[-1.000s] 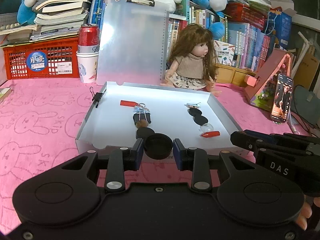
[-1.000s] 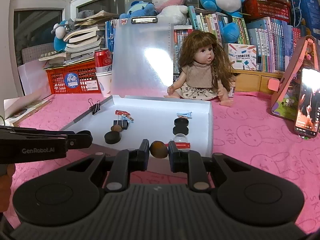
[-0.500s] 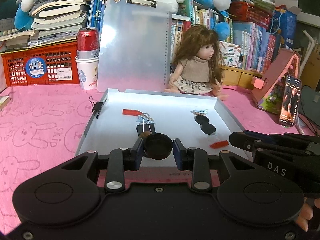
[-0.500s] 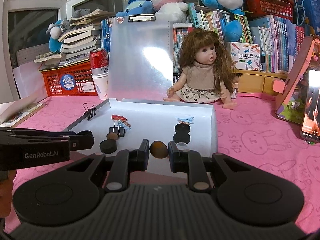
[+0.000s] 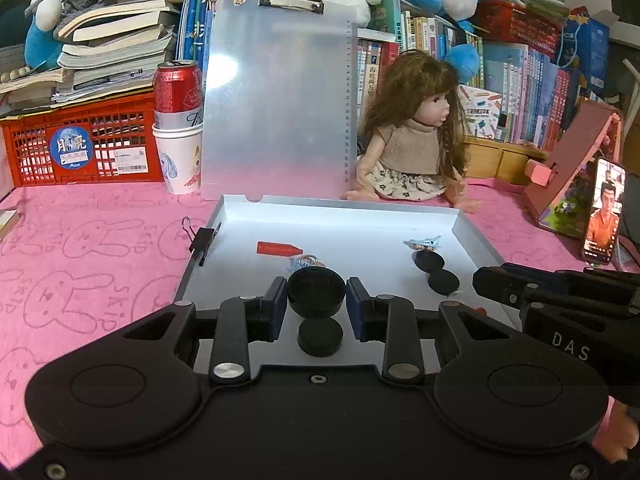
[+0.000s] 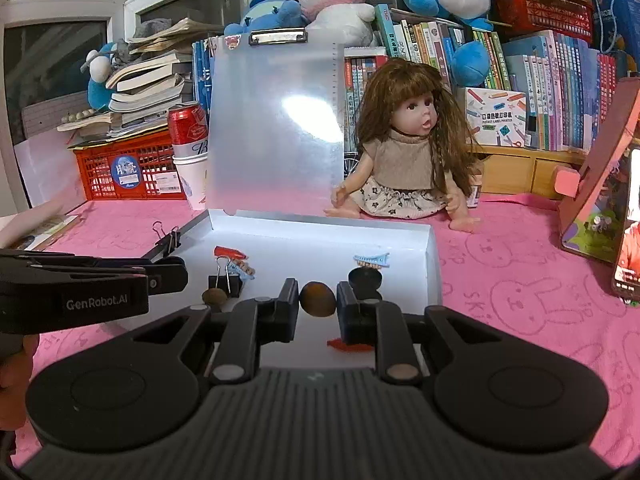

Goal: Organize rigid objects
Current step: 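Carry the black lid and brown nut over the white box with both tools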

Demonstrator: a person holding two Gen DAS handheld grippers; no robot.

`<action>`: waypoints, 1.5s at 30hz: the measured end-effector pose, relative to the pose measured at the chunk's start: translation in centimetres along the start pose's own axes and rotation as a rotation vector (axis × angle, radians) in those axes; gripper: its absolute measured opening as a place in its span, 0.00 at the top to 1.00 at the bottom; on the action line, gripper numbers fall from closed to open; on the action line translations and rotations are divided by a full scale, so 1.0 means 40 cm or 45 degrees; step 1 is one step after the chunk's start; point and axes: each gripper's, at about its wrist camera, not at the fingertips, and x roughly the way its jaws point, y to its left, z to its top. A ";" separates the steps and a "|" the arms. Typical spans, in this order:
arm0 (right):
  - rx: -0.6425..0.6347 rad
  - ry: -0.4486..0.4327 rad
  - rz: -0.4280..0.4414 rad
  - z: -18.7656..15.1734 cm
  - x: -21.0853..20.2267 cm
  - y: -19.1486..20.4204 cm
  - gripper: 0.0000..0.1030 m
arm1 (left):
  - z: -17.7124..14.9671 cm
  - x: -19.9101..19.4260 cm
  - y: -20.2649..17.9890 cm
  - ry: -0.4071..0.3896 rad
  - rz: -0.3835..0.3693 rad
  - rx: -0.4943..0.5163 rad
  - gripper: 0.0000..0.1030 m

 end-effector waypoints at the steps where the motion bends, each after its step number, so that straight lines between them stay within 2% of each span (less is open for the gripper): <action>1: 0.000 0.000 0.000 0.002 0.004 0.000 0.76 | 0.001 0.005 0.002 0.000 -0.001 -0.005 0.70; 19: 0.021 0.048 -0.002 -0.004 0.087 0.007 0.76 | 0.000 0.108 0.047 0.047 0.058 -0.045 0.70; 45: 0.036 0.096 -0.006 -0.013 0.154 0.003 0.76 | -0.001 0.162 0.047 0.071 0.088 -0.005 0.70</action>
